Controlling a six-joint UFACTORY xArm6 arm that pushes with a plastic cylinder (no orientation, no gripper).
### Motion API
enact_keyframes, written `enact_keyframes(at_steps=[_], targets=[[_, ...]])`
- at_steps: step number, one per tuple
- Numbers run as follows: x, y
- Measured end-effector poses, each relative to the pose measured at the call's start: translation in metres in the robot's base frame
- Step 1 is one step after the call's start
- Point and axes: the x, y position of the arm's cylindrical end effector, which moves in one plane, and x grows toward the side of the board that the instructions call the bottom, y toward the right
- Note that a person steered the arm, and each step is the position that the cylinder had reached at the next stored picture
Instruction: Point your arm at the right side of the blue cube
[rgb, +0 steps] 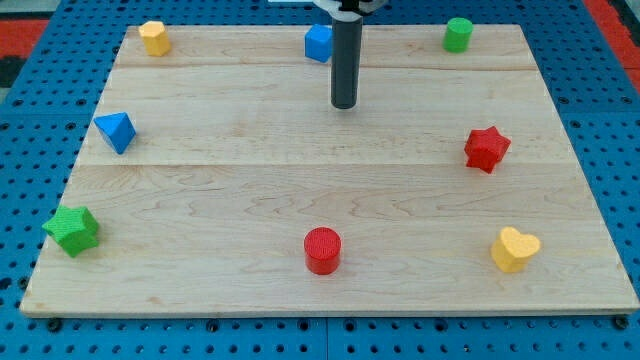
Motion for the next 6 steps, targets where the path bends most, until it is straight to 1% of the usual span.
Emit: enact_keyframes(at_steps=[5, 6], targets=[[0.000, -0.006], [-0.002, 0.007]])
